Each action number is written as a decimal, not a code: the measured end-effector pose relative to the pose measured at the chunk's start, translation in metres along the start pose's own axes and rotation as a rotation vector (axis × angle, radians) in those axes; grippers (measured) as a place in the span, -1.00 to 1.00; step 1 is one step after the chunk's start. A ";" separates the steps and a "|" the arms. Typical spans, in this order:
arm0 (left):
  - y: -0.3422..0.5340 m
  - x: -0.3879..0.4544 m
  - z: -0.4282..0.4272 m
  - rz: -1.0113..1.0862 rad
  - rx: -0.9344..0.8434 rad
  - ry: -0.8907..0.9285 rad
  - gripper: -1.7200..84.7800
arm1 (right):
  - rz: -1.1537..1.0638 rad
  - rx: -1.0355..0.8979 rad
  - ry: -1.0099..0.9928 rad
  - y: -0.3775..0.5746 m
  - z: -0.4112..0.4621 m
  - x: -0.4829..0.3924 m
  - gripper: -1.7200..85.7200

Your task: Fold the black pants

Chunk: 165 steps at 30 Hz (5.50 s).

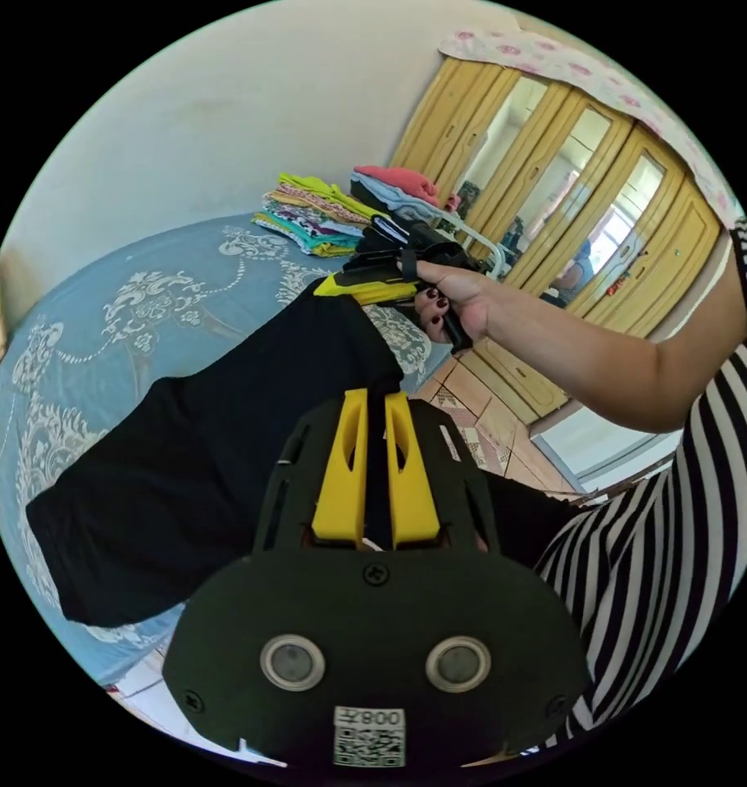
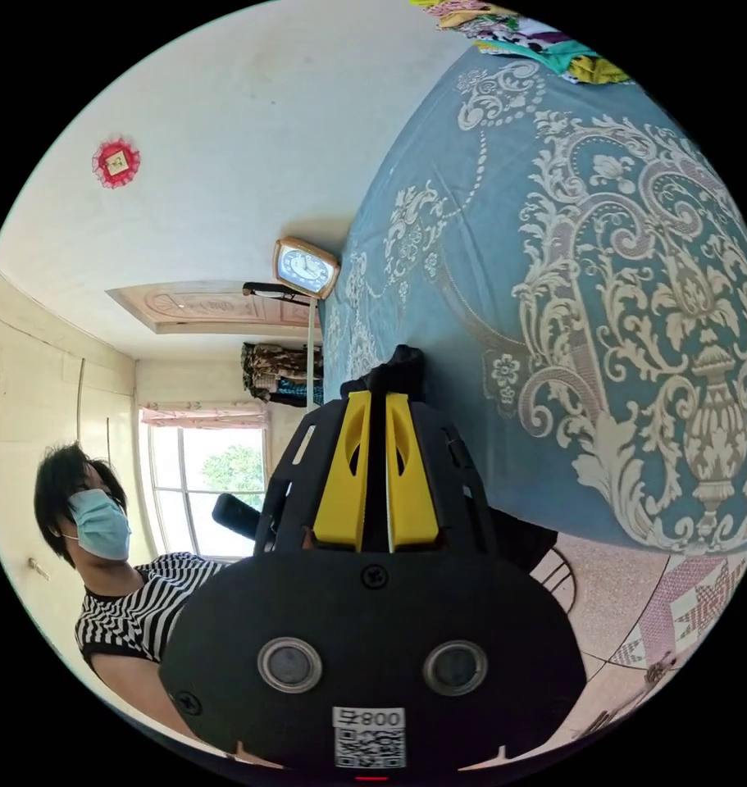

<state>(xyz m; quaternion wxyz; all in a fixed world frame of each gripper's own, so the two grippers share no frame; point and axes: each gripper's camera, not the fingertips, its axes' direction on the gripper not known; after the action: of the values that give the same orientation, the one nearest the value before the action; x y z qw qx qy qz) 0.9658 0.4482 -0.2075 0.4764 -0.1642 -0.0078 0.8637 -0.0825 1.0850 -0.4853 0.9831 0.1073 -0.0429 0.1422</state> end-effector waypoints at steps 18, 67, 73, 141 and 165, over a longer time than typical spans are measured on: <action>0.202 -0.208 -0.196 -0.649 0.318 -0.105 -0.90 | -0.278 -0.457 0.001 -0.073 0.334 -0.096 -0.90; 0.363 -0.331 -0.207 -0.819 0.188 -0.214 -0.95 | -0.337 -0.480 0.266 0.003 0.341 0.049 -0.95; 0.375 -0.347 -0.198 -0.864 0.150 -0.202 -0.92 | -0.281 -0.557 0.270 0.005 0.334 0.071 -0.92; 0.473 -0.354 -0.090 -1.238 0.822 0.546 -0.85 | 0.028 -0.446 -0.264 0.168 0.097 -0.046 -0.95; 0.253 -0.202 -0.003 -0.826 0.650 0.628 -0.86 | -0.207 -0.214 -0.340 0.386 -0.169 -0.215 -0.95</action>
<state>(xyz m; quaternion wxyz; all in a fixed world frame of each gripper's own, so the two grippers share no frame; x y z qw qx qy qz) 0.8587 0.1434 -0.1974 0.7771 -0.2407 0.3340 0.4760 -0.3905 1.4258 -0.5976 0.9768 0.0288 -0.2115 0.0153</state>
